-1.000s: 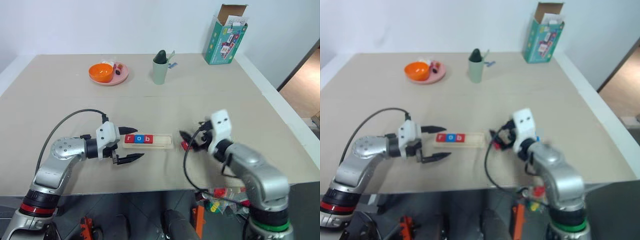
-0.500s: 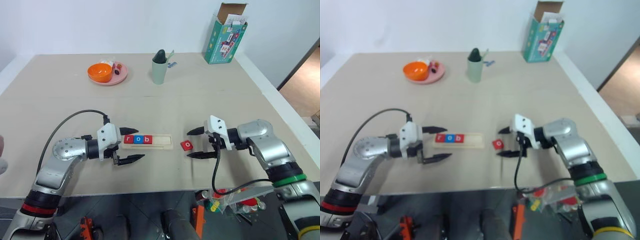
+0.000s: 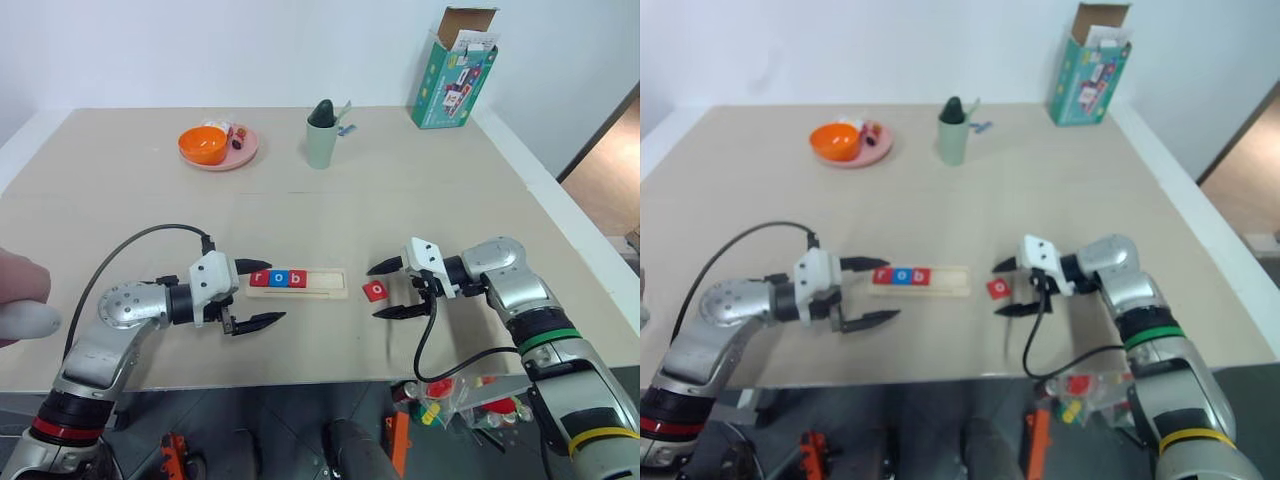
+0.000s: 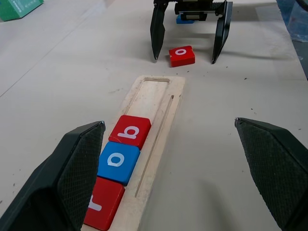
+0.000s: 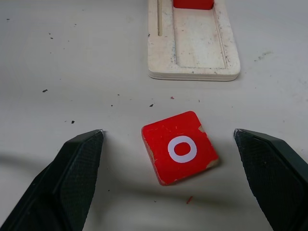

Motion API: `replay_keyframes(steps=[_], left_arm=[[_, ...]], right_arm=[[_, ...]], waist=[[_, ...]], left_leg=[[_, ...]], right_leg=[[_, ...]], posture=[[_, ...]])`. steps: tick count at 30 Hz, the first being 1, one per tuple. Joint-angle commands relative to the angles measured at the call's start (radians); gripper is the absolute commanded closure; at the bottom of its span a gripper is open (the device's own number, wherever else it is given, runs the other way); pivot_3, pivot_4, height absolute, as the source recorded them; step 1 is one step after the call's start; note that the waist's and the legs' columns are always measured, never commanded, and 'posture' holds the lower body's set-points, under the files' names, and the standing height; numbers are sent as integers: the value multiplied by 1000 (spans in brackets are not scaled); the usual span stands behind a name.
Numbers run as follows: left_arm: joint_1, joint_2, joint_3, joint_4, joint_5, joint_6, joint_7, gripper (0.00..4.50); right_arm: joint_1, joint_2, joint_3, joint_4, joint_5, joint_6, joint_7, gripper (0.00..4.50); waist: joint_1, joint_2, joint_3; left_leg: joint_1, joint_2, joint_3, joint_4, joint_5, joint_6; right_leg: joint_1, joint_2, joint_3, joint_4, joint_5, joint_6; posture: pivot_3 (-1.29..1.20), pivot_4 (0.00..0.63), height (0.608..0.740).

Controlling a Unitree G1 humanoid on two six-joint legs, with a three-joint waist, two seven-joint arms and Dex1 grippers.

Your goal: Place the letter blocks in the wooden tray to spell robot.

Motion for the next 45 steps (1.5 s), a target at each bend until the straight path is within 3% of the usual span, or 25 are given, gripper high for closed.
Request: replay_keyframes(steps=[1,8,10,16,19,27,33,38,45], left_arm=[[-5,12,23,-29,-13,0,4,0],[-16,8,13,-19,-11,-1,4,0],[-18,8,13,-18,-10,-1,4,0],[-22,5,8,-11,-8,-2,4,0],[-24,4,5,-11,-7,-1,5,0],[-14,10,11,-11,-5,-2,8,0],[44,7,114,-1,-54,29,71,0],[72,3,129,8,-56,38,87,0],[55,-12,120,12,-62,48,102,0]], right_arm=[[-25,6,-22,50,-16,-32,-7,259],[-32,14,-28,100,-18,-57,-5,259],[-31,15,-30,100,-12,-49,1,551],[-39,25,-36,100,3,-21,20,2660],[-52,30,-30,122,-10,-32,22,3320],[-59,39,-43,120,-9,-37,12,3320],[-68,80,-87,-187,75,295,-84,3320],[-49,131,-38,-358,40,416,-169,3320],[-32,173,42,-349,-41,372,-222,3320]], waist=[[0,0,0],[0,0,0],[-1,0,0],[-1,0,0],[-1,0,0],[-2,0,0],[-10,0,0],[-1,0,0],[0,0,0]], left_leg=[[1,0,0,0,0,0],[7,0,1,1,1,0],[10,-1,1,1,1,0],[14,-1,2,1,1,0],[13,-1,2,1,1,0],[14,0,2,1,1,0],[14,0,3,-1,1,0],[13,1,0,-4,1,0],[11,0,1,-4,0,-1]], right_leg=[[1,0,0,0,0,-1],[6,0,2,0,0,-2],[10,0,2,0,0,-3],[13,0,3,0,-1,-3],[13,0,3,0,-1,-3],[13,0,3,0,-1,-3],[11,0,4,0,-1,-3],[11,0,0,1,-3,-4],[9,-1,0,0,-4,-3]], posture=[[0,150,740],[0,150,740],[0,150,740],[0,150,740],[0,150,740],[0,150,740],[0,150,740],[0,150,740],[0,150,740]])
